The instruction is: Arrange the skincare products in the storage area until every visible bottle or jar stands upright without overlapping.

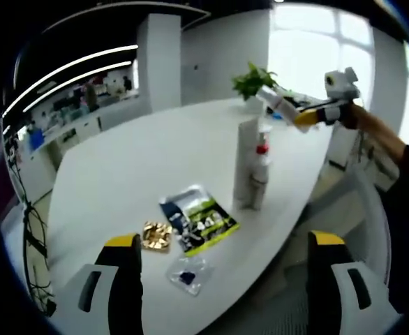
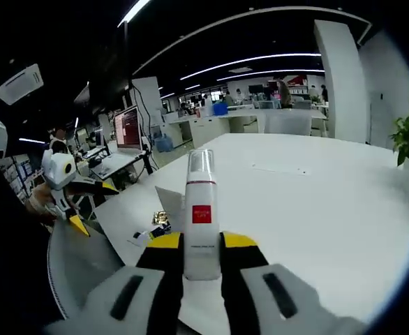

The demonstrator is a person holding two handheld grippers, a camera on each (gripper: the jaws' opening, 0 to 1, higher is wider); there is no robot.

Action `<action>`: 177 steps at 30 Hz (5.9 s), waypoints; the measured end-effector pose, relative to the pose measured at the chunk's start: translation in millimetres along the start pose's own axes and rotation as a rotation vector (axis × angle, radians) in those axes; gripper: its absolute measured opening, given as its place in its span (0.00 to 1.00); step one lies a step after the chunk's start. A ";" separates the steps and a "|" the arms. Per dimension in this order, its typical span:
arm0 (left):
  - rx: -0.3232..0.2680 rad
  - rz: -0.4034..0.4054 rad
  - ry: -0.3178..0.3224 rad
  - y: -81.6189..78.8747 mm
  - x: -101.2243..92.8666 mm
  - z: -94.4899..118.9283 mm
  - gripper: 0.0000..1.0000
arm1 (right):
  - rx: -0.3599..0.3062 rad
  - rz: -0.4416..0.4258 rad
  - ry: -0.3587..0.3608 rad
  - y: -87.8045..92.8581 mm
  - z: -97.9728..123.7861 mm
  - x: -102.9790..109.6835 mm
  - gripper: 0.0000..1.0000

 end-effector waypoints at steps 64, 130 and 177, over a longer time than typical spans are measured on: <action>-0.278 0.619 0.305 -42.0 -31.3 -40.6 0.38 | 0.048 0.109 -0.301 11.3 -90.1 128.6 0.18; -0.054 0.039 0.278 -20.1 -52.9 -55.0 0.18 | -0.069 -0.026 -0.372 -0.5 -64.2 115.8 0.24; 0.010 -0.113 0.352 -9.0 -66.3 -65.2 0.30 | -0.081 -0.004 -0.350 5.2 -56.8 112.9 0.19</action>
Point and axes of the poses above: the point that each gripper's makers call its tool centre point, and the gripper's own axes: z roughly backward along the fingers, x roughly to its left, y roughly out of its underside, the point moved 6 cm from there along z, roughly backward along the fingers, and after that the axes turned 5 degrees about x, right-handed, at the moved point
